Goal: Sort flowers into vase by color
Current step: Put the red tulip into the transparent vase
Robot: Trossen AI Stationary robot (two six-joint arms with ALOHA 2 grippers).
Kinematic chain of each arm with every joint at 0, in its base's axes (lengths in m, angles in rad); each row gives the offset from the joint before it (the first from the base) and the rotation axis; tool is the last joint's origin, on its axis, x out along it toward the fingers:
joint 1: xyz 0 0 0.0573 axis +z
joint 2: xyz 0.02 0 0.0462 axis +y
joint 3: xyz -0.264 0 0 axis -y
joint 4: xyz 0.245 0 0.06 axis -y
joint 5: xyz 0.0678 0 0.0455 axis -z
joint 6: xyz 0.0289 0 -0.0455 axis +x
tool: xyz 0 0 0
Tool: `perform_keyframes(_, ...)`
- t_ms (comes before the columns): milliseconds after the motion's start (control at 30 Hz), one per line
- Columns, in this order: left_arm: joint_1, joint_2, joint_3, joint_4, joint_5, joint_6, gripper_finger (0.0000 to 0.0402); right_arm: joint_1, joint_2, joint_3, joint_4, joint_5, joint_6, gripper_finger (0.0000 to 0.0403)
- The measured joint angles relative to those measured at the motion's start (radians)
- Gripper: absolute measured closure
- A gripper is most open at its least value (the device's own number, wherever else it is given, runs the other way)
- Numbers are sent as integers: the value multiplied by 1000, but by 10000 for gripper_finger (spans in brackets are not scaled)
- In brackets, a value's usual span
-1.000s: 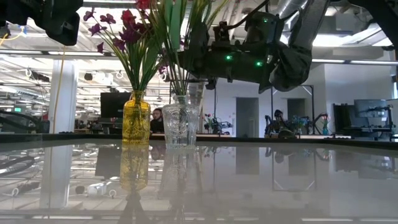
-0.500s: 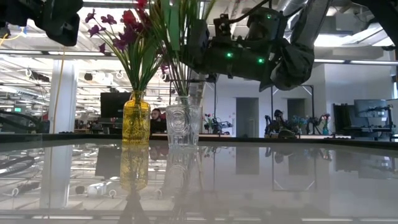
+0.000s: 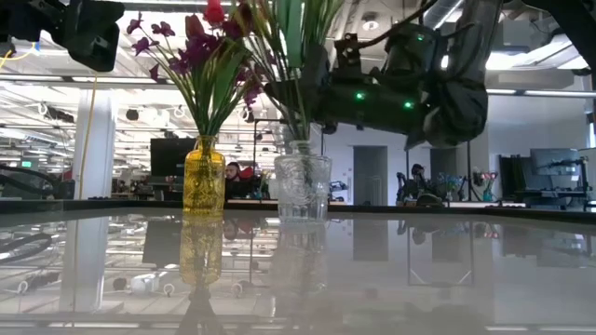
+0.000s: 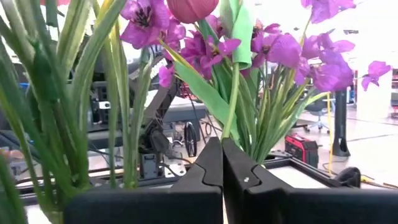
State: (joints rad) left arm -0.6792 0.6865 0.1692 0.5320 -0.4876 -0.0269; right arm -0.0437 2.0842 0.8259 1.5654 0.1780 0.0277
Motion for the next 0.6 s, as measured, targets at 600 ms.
perform_keyframes(600, 36, 29, 0, 68, -24, -59, 221, 11, -10, 1, 2, 37, -3, 386)
